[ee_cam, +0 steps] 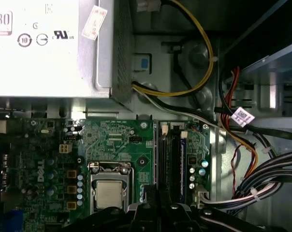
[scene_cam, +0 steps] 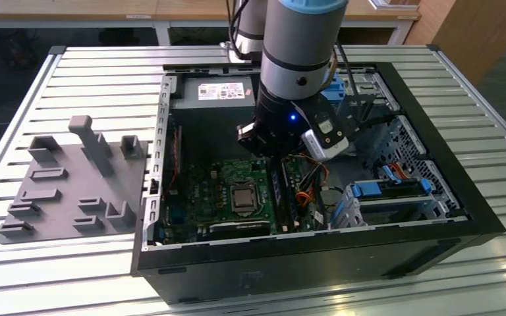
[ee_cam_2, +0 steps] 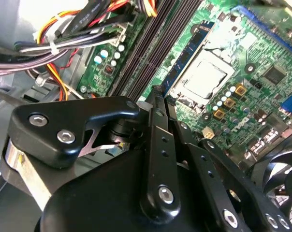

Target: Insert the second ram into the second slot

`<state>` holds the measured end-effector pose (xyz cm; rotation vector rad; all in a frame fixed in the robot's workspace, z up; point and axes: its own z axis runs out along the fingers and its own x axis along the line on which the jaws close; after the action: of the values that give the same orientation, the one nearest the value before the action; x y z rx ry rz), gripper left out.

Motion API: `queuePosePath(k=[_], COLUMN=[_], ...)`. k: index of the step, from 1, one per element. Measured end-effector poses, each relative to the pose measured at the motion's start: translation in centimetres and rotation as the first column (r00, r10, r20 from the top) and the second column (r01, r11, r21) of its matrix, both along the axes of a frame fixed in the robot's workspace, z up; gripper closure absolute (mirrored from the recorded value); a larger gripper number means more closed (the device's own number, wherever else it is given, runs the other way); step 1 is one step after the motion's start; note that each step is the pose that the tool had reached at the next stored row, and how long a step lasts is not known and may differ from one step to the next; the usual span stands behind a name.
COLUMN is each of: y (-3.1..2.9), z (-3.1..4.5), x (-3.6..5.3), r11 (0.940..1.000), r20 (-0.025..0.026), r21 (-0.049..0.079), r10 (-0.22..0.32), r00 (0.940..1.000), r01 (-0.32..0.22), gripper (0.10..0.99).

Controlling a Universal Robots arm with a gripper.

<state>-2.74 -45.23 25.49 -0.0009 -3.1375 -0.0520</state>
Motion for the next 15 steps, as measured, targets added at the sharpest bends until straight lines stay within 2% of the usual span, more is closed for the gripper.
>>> queuePosePath(k=[15], y=[-1.48], z=[-0.31], x=[-0.02], r11=[1.0000], r20=[-0.0011], r21=[-0.001], r10=[-0.001], r00=[1.0000], r01=[0.001], gripper=[0.949])
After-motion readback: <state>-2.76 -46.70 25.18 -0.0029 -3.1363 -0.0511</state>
